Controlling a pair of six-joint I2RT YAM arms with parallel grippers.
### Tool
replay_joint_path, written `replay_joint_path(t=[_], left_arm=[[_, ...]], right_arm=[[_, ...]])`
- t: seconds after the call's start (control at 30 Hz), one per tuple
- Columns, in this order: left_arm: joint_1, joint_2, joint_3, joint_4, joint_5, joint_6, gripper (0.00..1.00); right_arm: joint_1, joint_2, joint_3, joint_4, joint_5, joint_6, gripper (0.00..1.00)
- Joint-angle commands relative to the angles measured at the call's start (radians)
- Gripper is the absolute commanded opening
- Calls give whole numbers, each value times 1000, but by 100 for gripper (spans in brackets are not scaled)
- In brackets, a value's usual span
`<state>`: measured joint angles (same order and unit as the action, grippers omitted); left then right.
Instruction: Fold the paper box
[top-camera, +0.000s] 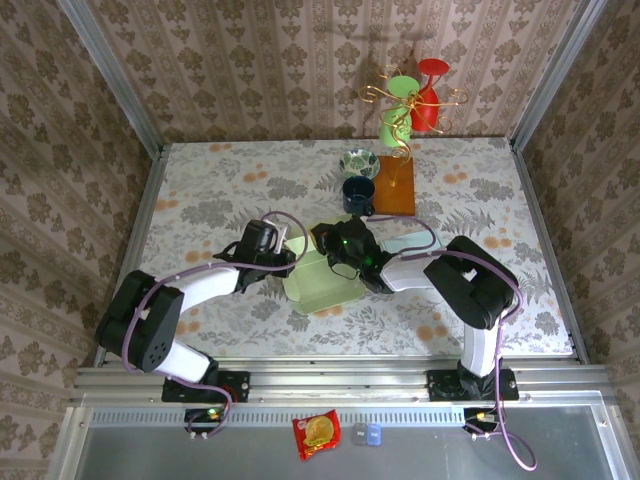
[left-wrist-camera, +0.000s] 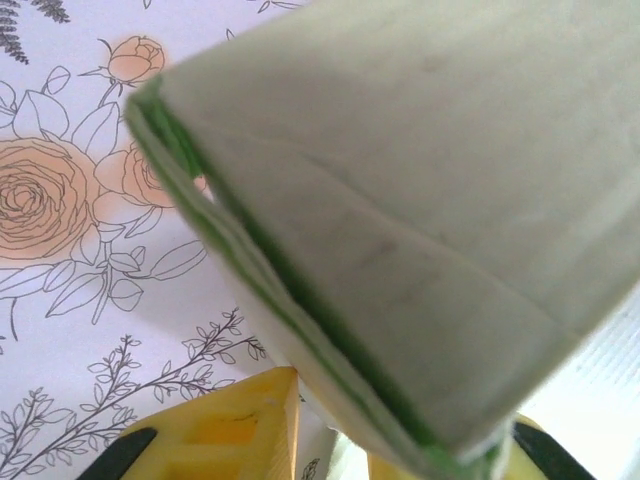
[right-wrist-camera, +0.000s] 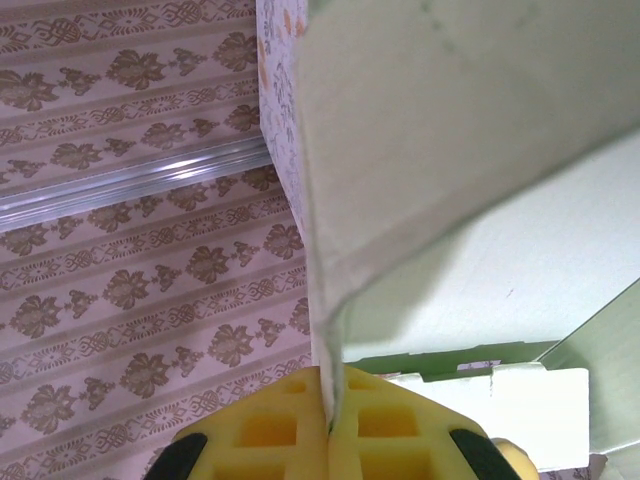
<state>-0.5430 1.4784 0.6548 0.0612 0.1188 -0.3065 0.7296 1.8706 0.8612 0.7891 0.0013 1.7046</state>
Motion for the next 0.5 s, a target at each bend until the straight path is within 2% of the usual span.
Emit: replay_joint_path(t=[0.0,0.17,0.3,0.43,0.47], left_arm=[[-16,27,28,17,-26,-38,19],[-40,37,56,-14,-87,-87,12],[-63,46,88,-71,-170,-150,0],[-72,43,109,-122,-226,-192,0],[-72,42,111,-129,-231,-196,0]], right_arm=[[25,36,-21,-54,-6,3,0],[31,33,-14,-53,-3,18,0],[38,30,-3,-67,2,27,0],[42,19,0,-84,11,36,0],[42,12,0,-89,14,36,5]])
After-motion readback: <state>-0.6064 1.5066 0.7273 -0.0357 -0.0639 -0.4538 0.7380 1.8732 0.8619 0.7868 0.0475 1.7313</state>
